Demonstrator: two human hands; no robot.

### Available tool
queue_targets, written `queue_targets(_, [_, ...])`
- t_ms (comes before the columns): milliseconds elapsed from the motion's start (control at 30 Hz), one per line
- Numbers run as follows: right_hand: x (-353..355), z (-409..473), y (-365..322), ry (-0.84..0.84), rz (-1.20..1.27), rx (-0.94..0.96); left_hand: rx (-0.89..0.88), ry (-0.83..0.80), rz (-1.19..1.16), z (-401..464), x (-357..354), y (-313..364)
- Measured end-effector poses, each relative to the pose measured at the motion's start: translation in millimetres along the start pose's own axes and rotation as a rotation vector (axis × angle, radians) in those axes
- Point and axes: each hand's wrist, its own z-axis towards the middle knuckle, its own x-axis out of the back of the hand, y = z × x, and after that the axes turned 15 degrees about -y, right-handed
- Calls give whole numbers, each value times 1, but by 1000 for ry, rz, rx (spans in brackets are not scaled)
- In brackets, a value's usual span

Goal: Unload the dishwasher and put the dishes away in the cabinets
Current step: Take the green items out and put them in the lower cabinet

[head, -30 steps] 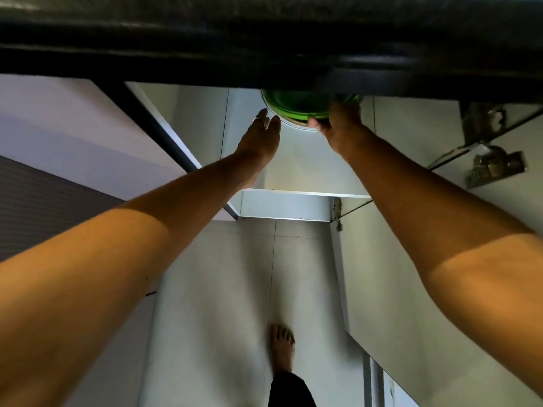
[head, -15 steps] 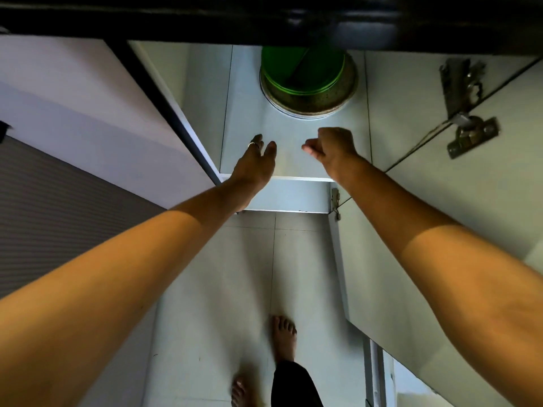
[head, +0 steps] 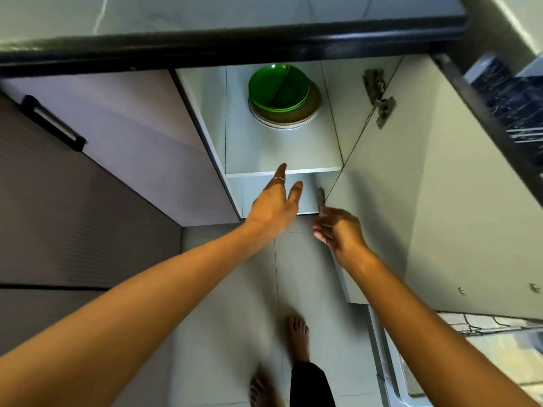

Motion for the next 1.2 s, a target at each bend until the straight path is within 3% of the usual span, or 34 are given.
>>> queue_targets(133, [40, -58, 42, 70, 181, -16, -312, 51, 74, -31, -24, 20])
queue_targets(233, [76, -100, 83, 152, 430, -54, -417, 70, 139, -42, -49, 46])
queue_targets(400, [135, -135, 90, 334, 366, -83, -604, 60, 242, -53, -92, 100])
queue_targets(600, [170, -152, 42, 391, 371, 73, -751, 11, 389, -66, -138, 131])
queue_targets(867, [173, -147, -16, 213, 147, 248, -706, 4, 392, -70, -156, 155])
queue_targets(1033, [180, -150, -19, 177, 50, 264, -645, -38, 290, -78, -159, 162])
queue_targets(1200, [183, -153, -17, 135, -98, 282, -607, 18, 244, -83, -159, 169])
